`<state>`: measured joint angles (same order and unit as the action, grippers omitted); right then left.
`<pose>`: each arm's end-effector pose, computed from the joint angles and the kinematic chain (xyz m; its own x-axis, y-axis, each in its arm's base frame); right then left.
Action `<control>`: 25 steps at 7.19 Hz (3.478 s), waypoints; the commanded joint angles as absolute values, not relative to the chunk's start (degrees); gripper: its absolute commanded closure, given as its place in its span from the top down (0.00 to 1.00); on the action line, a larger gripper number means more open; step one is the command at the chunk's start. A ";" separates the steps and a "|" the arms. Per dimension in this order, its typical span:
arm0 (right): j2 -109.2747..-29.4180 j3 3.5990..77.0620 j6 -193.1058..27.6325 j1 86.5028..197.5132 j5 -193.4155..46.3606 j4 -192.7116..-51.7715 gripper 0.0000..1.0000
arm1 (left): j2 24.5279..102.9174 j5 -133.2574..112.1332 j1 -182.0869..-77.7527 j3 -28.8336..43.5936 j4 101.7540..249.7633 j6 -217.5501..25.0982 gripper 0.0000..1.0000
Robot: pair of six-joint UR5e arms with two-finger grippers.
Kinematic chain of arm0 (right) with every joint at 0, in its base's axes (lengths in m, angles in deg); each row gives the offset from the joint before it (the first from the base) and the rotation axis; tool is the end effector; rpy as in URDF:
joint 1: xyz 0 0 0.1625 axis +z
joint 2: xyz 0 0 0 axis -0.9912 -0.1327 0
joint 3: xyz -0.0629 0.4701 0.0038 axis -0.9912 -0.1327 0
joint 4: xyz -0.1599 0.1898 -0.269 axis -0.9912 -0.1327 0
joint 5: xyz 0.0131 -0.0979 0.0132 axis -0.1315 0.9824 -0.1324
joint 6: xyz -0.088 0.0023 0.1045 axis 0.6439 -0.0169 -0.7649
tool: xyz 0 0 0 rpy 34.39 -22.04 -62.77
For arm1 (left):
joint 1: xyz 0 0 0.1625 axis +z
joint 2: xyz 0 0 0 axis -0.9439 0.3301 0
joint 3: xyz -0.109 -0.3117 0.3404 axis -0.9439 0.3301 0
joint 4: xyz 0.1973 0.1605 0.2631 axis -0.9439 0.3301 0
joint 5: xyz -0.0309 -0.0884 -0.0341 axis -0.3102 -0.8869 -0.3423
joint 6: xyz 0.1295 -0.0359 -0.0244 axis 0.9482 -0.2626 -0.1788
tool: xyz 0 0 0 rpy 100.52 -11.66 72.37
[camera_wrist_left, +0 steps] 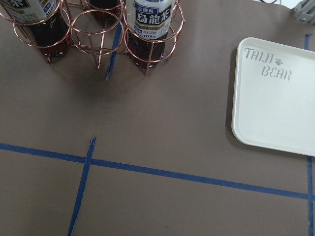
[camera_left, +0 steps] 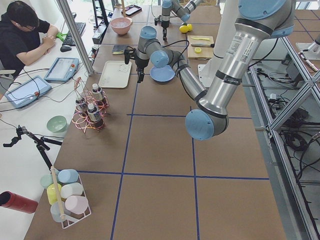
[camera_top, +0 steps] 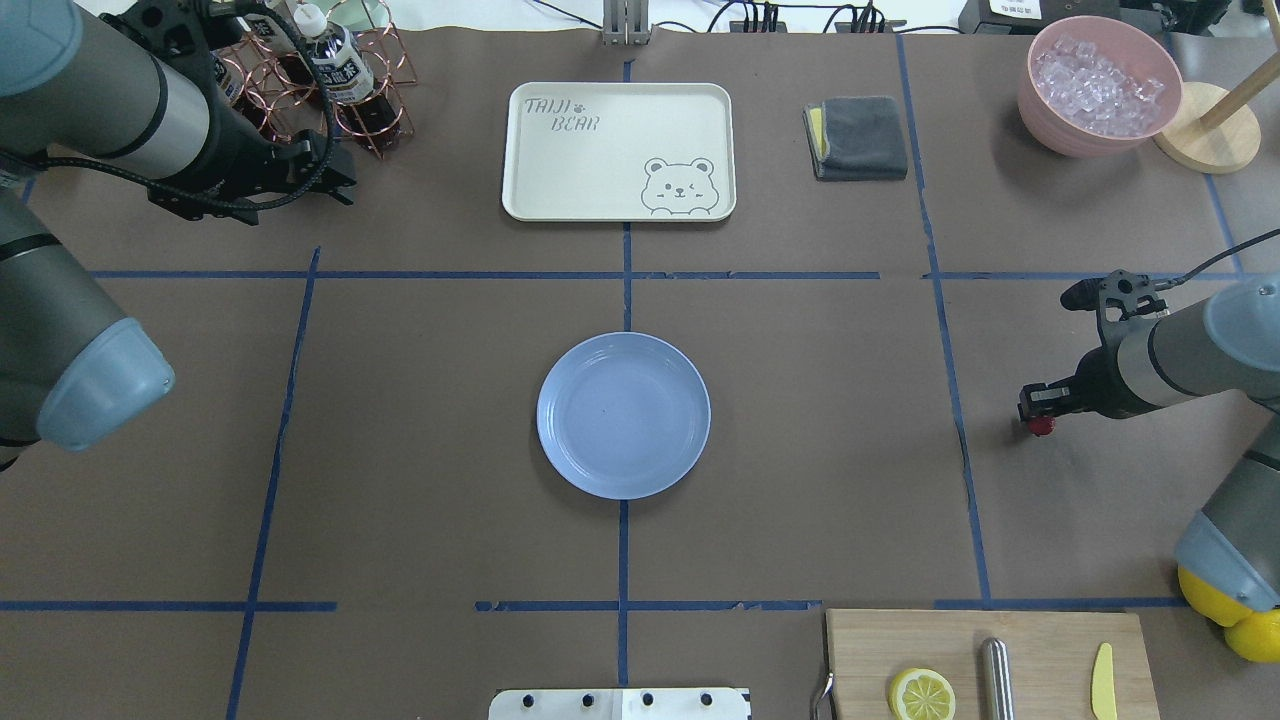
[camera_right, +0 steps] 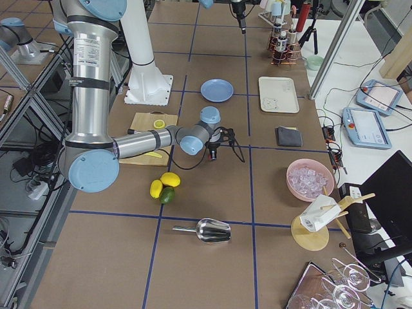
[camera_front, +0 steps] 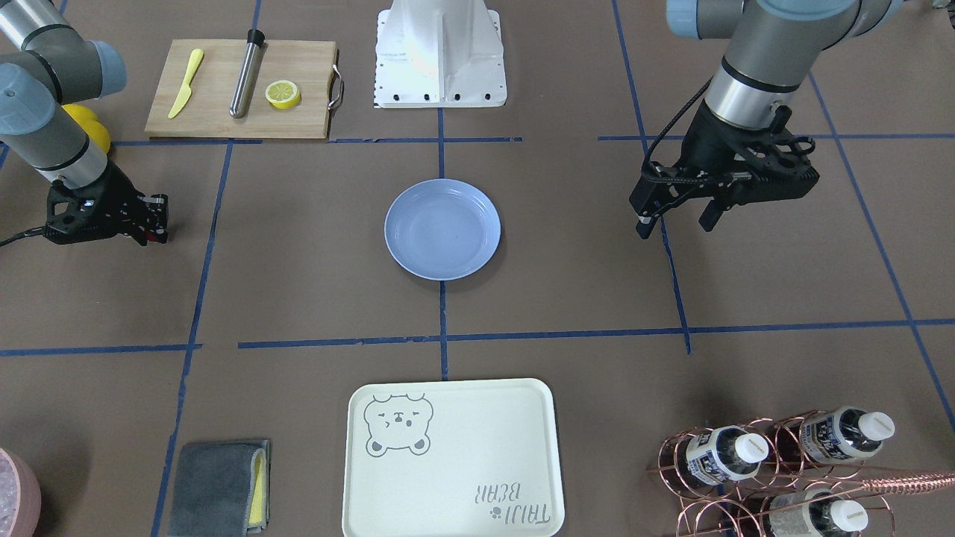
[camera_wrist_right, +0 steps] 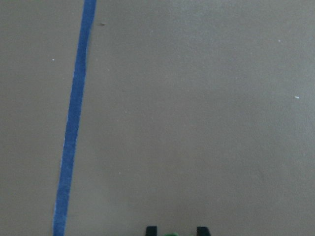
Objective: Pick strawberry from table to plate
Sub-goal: 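Lower the right gripper onto the red strawberry and close it, then carry the strawberry with the right gripper over the light blue plate, then lower the strawberry onto the plate and open the right gripper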
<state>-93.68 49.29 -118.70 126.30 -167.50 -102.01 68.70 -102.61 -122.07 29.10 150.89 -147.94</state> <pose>-0.2810 -0.3695 0.6157 0.6751 -0.1034 0.7305 0.0107 0.9914 0.1305 0.3060 -0.5086 0.3513 0.5892 -0.1502 -0.7939 0.3192 0.9459 0.0580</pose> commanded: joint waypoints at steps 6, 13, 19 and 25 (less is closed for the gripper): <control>-64.20 55.28 -129.19 122.13 -169.25 -129.94 0.00 | 63.23 -102.58 -126.00 29.35 148.42 -130.32 1.00; -47.97 38.41 -146.57 110.07 -161.43 -126.90 0.00 | 48.54 -103.46 -131.97 28.04 159.04 -114.74 1.00; -44.80 31.01 -147.71 108.57 -158.17 -122.14 0.00 | 47.73 -105.75 -137.70 24.25 159.15 -105.49 1.00; -44.98 31.09 -148.41 108.39 -158.00 -121.61 0.99 | 47.73 -105.75 -137.96 22.76 161.26 -105.40 1.00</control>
<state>-45.00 30.83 -148.34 108.32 -158.00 -121.66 47.73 -105.75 -137.79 23.05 160.97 -105.47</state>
